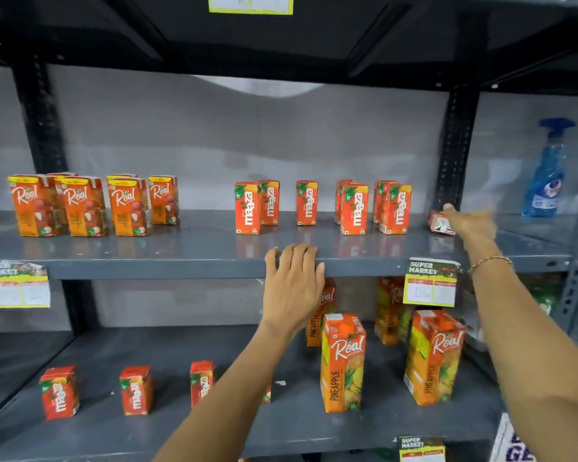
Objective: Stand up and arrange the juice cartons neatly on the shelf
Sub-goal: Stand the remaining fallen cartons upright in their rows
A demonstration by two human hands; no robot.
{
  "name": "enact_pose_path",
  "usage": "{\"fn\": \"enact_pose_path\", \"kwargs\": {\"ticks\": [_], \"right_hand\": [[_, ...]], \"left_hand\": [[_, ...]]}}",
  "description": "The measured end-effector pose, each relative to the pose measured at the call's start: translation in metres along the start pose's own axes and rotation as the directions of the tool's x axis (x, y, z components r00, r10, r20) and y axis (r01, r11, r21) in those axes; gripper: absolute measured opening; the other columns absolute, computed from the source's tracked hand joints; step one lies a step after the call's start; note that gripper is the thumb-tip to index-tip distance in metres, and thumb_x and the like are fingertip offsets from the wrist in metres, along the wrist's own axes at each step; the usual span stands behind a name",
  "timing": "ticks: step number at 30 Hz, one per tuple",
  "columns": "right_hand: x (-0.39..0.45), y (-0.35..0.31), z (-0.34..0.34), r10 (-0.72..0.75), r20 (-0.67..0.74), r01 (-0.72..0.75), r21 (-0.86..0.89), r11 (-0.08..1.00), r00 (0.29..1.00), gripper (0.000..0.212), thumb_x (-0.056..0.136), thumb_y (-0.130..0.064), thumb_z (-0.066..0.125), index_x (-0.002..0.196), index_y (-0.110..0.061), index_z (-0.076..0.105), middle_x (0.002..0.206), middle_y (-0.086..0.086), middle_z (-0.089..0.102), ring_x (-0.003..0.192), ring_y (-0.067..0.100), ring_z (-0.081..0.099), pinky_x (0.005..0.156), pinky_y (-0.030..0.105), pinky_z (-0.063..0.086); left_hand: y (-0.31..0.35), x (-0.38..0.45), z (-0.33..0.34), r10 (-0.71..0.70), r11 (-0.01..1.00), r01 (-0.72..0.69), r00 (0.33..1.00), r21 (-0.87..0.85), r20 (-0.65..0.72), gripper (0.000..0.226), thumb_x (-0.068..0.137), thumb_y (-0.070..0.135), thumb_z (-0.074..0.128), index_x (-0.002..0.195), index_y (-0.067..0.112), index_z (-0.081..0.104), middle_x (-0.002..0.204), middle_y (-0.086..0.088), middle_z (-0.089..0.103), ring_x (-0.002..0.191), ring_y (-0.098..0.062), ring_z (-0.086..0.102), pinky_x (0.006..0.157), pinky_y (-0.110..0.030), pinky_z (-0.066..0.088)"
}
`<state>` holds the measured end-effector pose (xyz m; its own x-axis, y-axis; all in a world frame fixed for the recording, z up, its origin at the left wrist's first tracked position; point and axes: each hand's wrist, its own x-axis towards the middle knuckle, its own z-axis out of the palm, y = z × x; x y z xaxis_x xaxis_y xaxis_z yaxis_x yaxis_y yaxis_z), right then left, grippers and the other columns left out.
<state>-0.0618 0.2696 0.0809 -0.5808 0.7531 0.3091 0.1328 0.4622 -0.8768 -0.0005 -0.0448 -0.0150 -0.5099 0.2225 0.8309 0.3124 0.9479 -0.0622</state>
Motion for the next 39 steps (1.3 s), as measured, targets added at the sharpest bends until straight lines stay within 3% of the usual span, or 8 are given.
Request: {"fn": "enact_pose_path", "kwargs": {"ticks": [7,11,16,22,24,29,33,39], "right_hand": [[0.012,0.002,-0.002,0.037,0.112,-0.034,-0.033,0.999,0.993,0.051,0.081,-0.034,0.067,0.117,0.001,0.056,0.118,0.021,0.063,0.096,0.028,0.06,0.064,0.031,0.042],[0.009,0.001,0.001,0.027,0.063,-0.024,-0.058,0.998,0.998,0.048,0.081,-0.026,0.069,0.119,-0.001,0.054,0.122,0.018,0.061,0.113,0.033,0.059,0.089,0.037,0.048],[0.008,0.007,0.004,-0.005,0.06,0.005,-0.007,1.0,0.998,0.047,0.077,-0.027,0.073,0.114,-0.003,0.058,0.119,0.018,0.064,0.111,0.034,0.061,0.094,0.042,0.05],[0.022,0.005,-0.01,0.088,0.265,-0.143,0.196,0.97,0.96,0.056,0.071,0.002,0.076,0.122,0.004,0.053,0.125,0.02,0.061,0.113,0.031,0.061,0.097,0.04,0.049],[0.021,0.004,-0.013,0.098,0.291,-0.153,0.173,0.973,0.952,0.057,0.071,0.007,0.074,0.123,0.005,0.051,0.125,0.02,0.061,0.113,0.03,0.061,0.095,0.037,0.049],[-0.003,-0.002,-0.021,0.06,0.24,-0.07,0.037,0.997,0.969,0.051,0.075,-0.002,0.073,0.121,0.003,0.051,0.122,0.018,0.061,0.11,0.03,0.058,0.088,0.036,0.046],[-0.031,-0.008,-0.03,0.005,0.294,-0.044,0.125,0.991,0.956,0.045,0.077,-0.004,0.072,0.118,0.004,0.056,0.117,0.014,0.063,0.097,0.023,0.057,0.081,0.032,0.044],[-0.103,-0.043,-0.028,-0.205,0.408,0.091,0.282,0.955,0.89,0.033,0.074,-0.003,0.074,0.106,-0.003,0.066,0.097,0.005,0.065,0.09,0.017,0.058,0.084,0.03,0.045]], "left_hand": [[-0.006,-0.002,0.009,0.028,0.999,-0.027,0.999,0.031,-0.046,0.042,0.095,0.036,0.032,0.111,0.014,0.063,0.114,-0.004,0.067,0.105,-0.023,0.063,0.095,-0.042,0.045],[-0.007,-0.002,0.016,0.031,0.999,-0.027,0.992,0.033,-0.123,0.036,0.095,0.034,0.037,0.111,0.013,0.062,0.112,-0.004,0.066,0.103,-0.024,0.061,0.095,-0.041,0.038],[-0.008,-0.002,0.019,0.051,0.998,-0.046,0.985,0.031,-0.165,0.036,0.095,0.034,0.037,0.111,0.012,0.061,0.112,-0.005,0.066,0.102,-0.024,0.06,0.095,-0.039,0.033],[-0.008,-0.003,0.016,0.046,0.999,-0.043,0.991,0.029,-0.124,0.037,0.095,0.035,0.037,0.113,0.012,0.061,0.113,-0.005,0.066,0.104,-0.024,0.06,0.097,-0.039,0.032],[-0.009,-0.004,0.014,0.051,0.998,-0.047,0.994,0.035,-0.1,0.038,0.096,0.036,0.036,0.114,0.012,0.06,0.114,-0.005,0.065,0.105,-0.024,0.06,0.097,-0.039,0.033],[-0.012,-0.003,0.005,0.084,0.995,-0.083,0.996,0.051,-0.016,0.043,0.095,0.038,0.035,0.118,0.013,0.06,0.117,-0.005,0.066,0.108,-0.024,0.061,0.096,-0.041,0.043],[-0.026,-0.002,-0.005,0.121,0.992,-0.121,0.993,0.042,0.013,0.045,0.095,0.038,0.033,0.117,0.011,0.061,0.116,-0.006,0.067,0.108,-0.025,0.063,0.097,-0.04,0.046],[-0.084,-0.017,-0.019,-0.023,1.0,0.024,0.998,0.019,-0.064,0.039,0.096,0.034,0.031,0.106,0.011,0.061,0.11,-0.008,0.066,0.104,-0.026,0.061,0.096,-0.04,0.039]]}}
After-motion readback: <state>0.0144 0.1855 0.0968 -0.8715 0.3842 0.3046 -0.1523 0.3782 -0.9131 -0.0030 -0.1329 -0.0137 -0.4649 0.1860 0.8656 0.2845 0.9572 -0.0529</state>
